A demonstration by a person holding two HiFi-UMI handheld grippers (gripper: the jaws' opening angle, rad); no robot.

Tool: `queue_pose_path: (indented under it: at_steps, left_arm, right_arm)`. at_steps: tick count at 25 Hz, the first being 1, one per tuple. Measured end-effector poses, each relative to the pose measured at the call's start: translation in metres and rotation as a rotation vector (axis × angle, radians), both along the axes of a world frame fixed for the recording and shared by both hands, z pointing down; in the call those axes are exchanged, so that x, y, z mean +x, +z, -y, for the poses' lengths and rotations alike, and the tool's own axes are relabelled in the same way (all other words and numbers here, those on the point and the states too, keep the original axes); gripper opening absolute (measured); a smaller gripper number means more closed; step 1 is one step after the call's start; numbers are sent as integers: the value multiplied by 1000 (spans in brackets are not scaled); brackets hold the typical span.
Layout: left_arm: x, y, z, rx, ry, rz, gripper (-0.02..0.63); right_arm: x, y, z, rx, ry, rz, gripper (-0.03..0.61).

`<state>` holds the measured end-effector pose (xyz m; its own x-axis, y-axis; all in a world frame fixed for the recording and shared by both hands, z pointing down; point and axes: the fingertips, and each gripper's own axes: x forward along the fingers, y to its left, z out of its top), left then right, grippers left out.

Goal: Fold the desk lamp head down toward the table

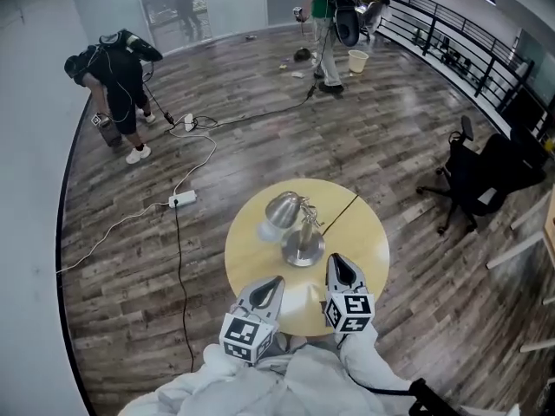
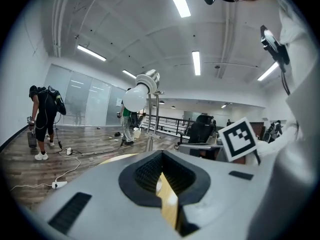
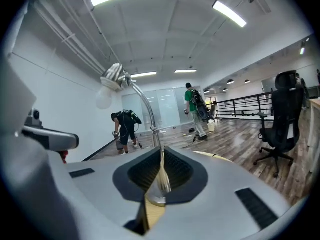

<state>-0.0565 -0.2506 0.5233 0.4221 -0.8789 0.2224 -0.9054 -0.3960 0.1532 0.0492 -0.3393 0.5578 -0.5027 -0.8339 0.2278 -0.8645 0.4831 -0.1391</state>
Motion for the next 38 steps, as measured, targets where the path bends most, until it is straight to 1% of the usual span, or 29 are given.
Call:
queue_pose_path:
  at_steps: [2,4,5,7,10,12,14,15,16,17,18,19,20,21,23,24,26,28,29,31,33,34,36,38]
  left_arm:
    - [-4,-1,2,-2,-15,5,0]
    - [-8,0,4,-11,-21,8,0]
    - [-9,2,4,-21,-22,9,0]
    - [-13,7,4,-46,-23,7,0]
    - [-24,11,1,-78,-29,-7,2]
    - [-37,12,3,-99,-50,-8,2]
    - [-52,5,5,-115,-71,-16,2]
    - [-60,-4,7,-115,-70,-25,8]
    - [-66,-18,9,-106,-60,-33,32]
    - [-69,-37,12,-85,-40,-35,71]
    - [-71,-59,17,-54,-12,-24,97]
    - [-69,-83,23,-19,22,5,119]
    - [-64,-106,31,13,62,54,132]
    - [-58,-126,40,39,105,115,131]
    - [-41,-157,58,70,190,219,130]
    - [-32,-168,66,71,228,247,131]
    - [-18,-178,81,41,278,289,132]
    - [-11,-174,94,8,299,354,132]
    - [-9,-171,97,-7,307,382,149]
    - [-4,-168,102,-62,324,401,174]
    - [-1,-163,106,-119,338,434,218]
    - [0,-160,108,-135,339,461,221]
    - [1,-160,110,-141,333,500,218]
    - [0,-159,109,-151,336,494,213]
  right_arm:
    - [-18,14,20,-8,-62,-38,19]
    - [-37,22,39,0,-121,-49,86]
    - [-45,24,47,8,-147,-42,106]
    - [-59,23,61,34,-197,-32,110]
    - [-75,25,79,63,-260,-87,110]
    - [-81,27,88,70,-296,-111,114]
    - [-82,28,91,70,-330,-102,114]
    - [-82,29,91,67,-346,-91,114]
    - [-82,29,91,65,-360,-84,114]
    - [-83,29,91,63,-375,-82,114]
    - [-83,29,91,61,-389,-82,114]
    - [-84,29,91,59,-403,-83,114]
    - [-84,29,91,58,-414,-83,114]
    - [-83,29,92,58,-422,-80,114]
    - [-83,29,93,57,-429,-74,114]
    - [-83,29,93,56,-431,-73,114]
    - [-83,30,93,54,-435,-76,114]
    - [-84,31,93,54,-441,-81,114]
    - [-84,31,92,53,-444,-81,114]
    - [-84,31,91,52,-451,-82,114]
    - [-84,30,92,53,-453,-82,114]
    - [-84,30,92,53,-453,-81,114]
    - [-84,30,92,53,-453,-78,114]
    - [-84,31,92,53,-455,-76,114]
